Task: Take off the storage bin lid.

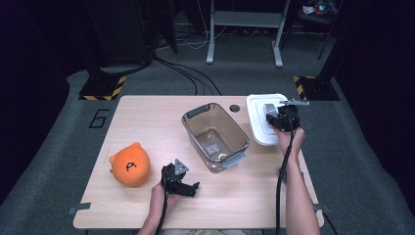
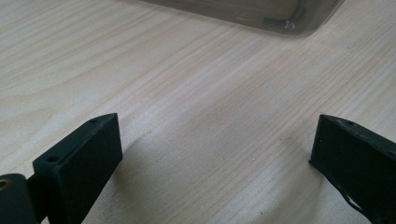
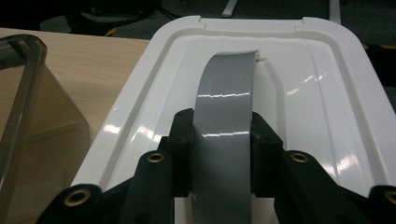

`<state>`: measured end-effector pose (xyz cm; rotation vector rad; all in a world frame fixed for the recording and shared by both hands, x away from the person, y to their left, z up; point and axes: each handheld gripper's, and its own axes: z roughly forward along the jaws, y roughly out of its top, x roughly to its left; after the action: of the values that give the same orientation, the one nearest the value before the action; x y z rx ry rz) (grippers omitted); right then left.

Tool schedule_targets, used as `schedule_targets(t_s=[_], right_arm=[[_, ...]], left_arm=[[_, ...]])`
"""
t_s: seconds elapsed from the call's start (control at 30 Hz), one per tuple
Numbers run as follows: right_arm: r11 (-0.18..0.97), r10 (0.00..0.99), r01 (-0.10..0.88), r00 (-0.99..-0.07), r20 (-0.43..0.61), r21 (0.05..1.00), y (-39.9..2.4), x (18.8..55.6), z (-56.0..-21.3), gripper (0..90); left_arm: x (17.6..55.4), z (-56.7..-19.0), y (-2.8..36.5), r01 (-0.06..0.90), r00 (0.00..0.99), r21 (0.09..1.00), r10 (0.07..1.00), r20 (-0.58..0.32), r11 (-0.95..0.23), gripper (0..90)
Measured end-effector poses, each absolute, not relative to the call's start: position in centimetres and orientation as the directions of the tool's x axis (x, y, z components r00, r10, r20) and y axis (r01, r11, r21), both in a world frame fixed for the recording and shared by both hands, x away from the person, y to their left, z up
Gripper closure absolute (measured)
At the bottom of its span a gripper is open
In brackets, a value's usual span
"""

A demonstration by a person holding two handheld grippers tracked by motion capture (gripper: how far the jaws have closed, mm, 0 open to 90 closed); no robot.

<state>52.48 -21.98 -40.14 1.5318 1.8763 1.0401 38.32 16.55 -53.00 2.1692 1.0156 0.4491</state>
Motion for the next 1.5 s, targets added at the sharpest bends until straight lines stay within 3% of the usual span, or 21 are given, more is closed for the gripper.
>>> schedule_targets(t_s=[1.5], right_arm=[[0.02,0.981,0.652,-0.159,0.111,0.758,-20.4,55.0,-47.7,67.0]], left_arm=[[38.3,-53.0,16.5,0.534,0.632,0.716,0.775,0.016,-0.45,1.6]])
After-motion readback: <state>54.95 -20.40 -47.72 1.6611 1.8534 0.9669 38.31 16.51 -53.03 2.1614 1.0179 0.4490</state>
